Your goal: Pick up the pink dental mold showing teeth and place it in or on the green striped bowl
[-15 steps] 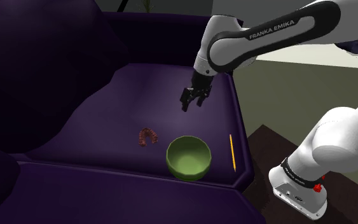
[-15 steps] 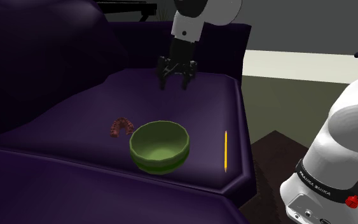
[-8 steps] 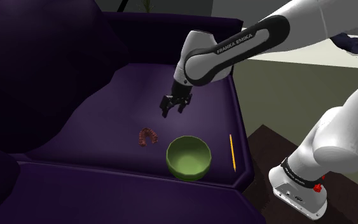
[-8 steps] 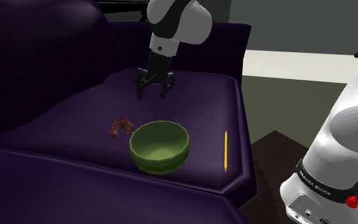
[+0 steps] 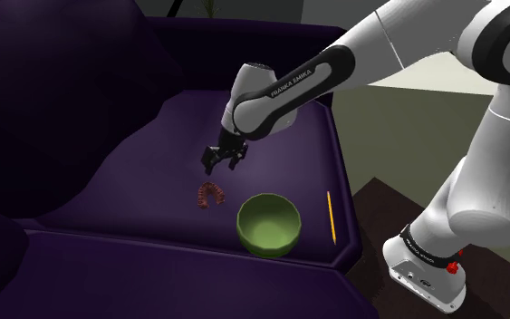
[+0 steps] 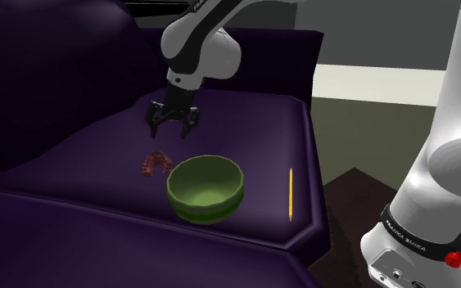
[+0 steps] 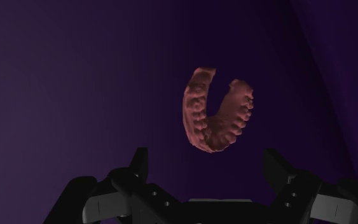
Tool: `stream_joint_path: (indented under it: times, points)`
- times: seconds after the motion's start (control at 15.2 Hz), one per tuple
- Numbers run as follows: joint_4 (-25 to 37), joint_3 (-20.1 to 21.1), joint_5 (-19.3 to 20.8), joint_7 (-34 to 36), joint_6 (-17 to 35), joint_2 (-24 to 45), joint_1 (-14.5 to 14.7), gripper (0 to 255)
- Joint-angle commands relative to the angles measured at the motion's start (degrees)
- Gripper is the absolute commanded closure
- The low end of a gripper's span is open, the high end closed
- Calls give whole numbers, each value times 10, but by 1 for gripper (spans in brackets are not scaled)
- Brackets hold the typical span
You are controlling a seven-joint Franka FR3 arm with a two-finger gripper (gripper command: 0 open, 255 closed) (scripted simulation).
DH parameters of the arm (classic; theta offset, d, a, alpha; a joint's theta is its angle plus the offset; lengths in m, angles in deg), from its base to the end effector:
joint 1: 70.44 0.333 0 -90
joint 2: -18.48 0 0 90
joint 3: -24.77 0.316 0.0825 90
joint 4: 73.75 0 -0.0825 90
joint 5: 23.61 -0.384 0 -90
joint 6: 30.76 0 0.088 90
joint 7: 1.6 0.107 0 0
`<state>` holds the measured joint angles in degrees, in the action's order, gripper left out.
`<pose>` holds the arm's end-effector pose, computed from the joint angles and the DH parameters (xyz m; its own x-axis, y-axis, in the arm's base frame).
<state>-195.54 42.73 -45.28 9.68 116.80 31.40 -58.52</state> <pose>0.5175 0.2852 0.3313 0.9949 -0.0072 0.1005 0.0291 -0.9344 -0.3551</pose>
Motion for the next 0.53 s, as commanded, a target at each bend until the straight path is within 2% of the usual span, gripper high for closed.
stream_joint_path:
  times: [0.0, 0.46]
  points:
    - [6, 0, 3, 2, 12, 17, 4, 0]
    - [13, 0, 8, 5, 39, 49, 12, 0]
